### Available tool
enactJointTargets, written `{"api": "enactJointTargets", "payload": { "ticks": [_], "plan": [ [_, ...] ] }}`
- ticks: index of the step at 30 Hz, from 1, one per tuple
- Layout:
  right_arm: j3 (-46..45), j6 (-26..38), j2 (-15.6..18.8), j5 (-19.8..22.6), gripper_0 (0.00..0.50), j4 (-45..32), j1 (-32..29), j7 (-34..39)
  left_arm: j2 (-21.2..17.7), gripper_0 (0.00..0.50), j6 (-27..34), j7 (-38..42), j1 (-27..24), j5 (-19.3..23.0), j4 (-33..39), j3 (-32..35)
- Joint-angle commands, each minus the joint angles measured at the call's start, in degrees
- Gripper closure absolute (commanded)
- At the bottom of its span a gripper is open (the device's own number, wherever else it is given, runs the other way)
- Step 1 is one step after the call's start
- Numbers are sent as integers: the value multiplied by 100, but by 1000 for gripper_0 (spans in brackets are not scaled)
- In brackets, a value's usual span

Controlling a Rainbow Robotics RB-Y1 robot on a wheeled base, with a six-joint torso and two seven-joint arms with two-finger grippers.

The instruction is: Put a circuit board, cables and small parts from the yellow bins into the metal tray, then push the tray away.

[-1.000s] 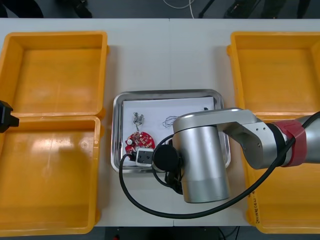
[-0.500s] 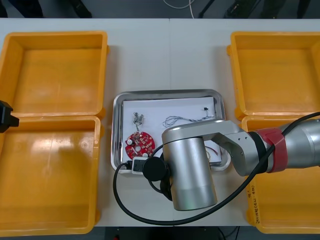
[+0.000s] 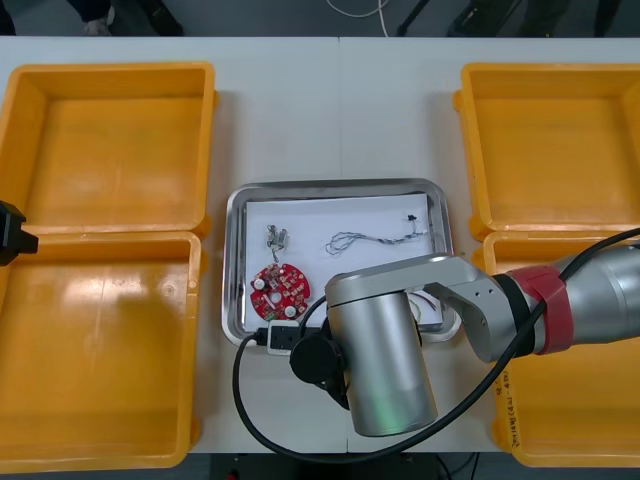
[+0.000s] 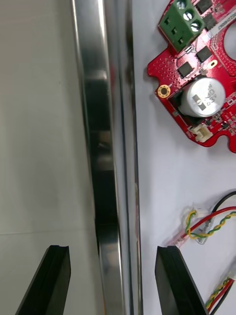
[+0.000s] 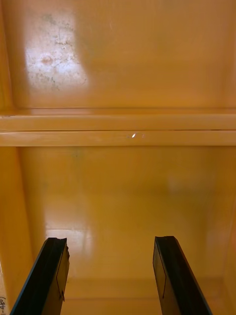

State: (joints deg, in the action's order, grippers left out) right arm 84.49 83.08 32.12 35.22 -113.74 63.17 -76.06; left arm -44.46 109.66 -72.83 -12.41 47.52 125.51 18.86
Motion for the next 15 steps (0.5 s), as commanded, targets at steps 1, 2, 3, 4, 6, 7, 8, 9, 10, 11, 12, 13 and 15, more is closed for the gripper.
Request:
{"api": "enactJointTargets", "payload": {
  "ticks": [1, 2, 3, 4, 6, 7, 8, 9, 10, 11, 12, 13, 15],
  "plan": [
    [59, -108, -144, -60, 25, 71, 91, -216, -247, 0, 34, -487, 72, -59, 167, 170],
    [59, -117, -136, -60, 25, 80, 82, -216, -247, 0, 34, -487, 72, -59, 167, 170],
    [68, -143, -144, -95, 29, 89, 64, -216, -247, 0, 34, -487, 72, -59, 167, 170],
    [59, -161, -136, -95, 31, 89, 55, -216, -247, 0, 34, -487, 72, -59, 167, 170],
    [59, -161, -144, -112, 125, 98, 55, -198, -247, 0, 34, -487, 72, -59, 167, 170],
    [68, -161, -144, -112, 175, 98, 55, -198, -247, 0, 34, -487, 72, -59, 167, 170],
    [68, -161, -136, -112, 278, 98, 55, -181, -247, 0, 34, -487, 72, -59, 167, 170],
    [68, -161, -136, -112, 355, 98, 55, -172, -247, 0, 34, -487, 72, -59, 167, 170],
    [68, -161, -144, -121, 442, 98, 55, -163, -247, 0, 34, -487, 72, -59, 167, 170],
    [68, -161, -136, -112, 500, 98, 55, -146, -247, 0, 34, -487, 72, -59, 167, 170],
    [68, -161, -136, -121, 500, 98, 55, -146, -247, 0, 34, -487, 72, -59, 167, 170],
    [59, -161, -136, -130, 500, 98, 55, -137, -247, 0, 34, -487, 72, -59, 167, 170],
    [68, -161, -136, -174, 500, 98, 55, -110, -247, 0, 34, -487, 72, -59, 167, 170]
  ]
}}
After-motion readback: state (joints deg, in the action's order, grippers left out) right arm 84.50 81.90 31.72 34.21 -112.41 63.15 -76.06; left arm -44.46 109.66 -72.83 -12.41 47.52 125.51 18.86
